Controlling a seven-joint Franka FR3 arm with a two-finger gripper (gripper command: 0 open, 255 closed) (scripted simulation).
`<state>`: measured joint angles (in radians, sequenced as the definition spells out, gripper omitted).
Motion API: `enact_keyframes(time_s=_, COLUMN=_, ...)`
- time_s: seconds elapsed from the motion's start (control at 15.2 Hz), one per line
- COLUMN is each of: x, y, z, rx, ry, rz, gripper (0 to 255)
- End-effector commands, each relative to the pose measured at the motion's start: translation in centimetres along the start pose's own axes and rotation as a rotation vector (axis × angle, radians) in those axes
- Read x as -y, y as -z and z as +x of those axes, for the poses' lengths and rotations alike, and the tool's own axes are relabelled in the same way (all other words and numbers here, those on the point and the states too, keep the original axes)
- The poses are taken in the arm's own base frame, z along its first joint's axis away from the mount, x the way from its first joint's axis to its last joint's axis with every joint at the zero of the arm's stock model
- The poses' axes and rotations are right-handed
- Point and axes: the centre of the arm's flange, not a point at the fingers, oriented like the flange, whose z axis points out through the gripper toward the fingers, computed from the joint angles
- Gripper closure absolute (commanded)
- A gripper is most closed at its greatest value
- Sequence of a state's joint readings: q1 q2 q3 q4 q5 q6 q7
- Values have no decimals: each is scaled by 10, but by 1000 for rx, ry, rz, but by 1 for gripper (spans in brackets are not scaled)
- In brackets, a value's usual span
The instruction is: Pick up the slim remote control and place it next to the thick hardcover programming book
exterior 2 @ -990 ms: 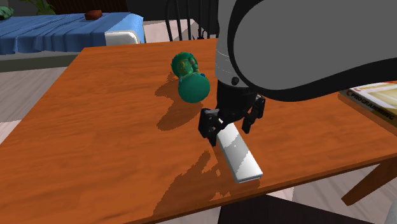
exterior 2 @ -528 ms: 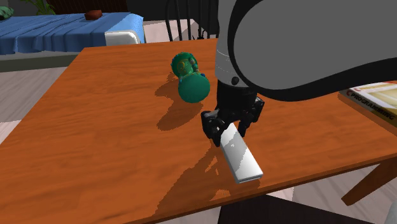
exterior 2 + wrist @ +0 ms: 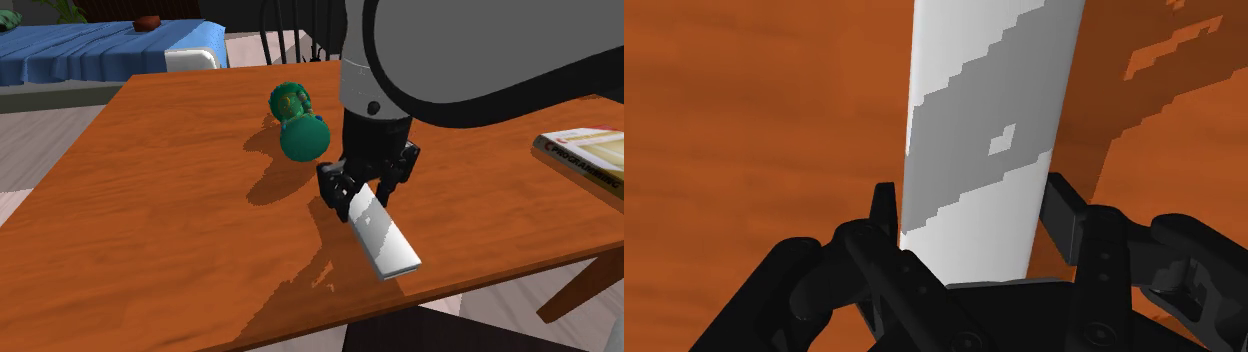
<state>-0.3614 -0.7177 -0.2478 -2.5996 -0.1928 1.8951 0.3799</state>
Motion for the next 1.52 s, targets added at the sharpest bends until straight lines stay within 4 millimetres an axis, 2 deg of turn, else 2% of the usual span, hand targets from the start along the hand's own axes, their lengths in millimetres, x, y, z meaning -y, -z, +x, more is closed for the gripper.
enact_keyframes(time_s=0.0, x=0, y=11, z=1, rx=0, ry=0, rz=0, gripper=255)
enact_keyframes(time_s=0.86, x=-1, y=79, z=2, rx=0, ry=0, rz=0, gripper=255)
enact_keyframes(time_s=1.45, x=-116, y=78, z=-29, rx=0, ry=0, rz=0, gripper=255)
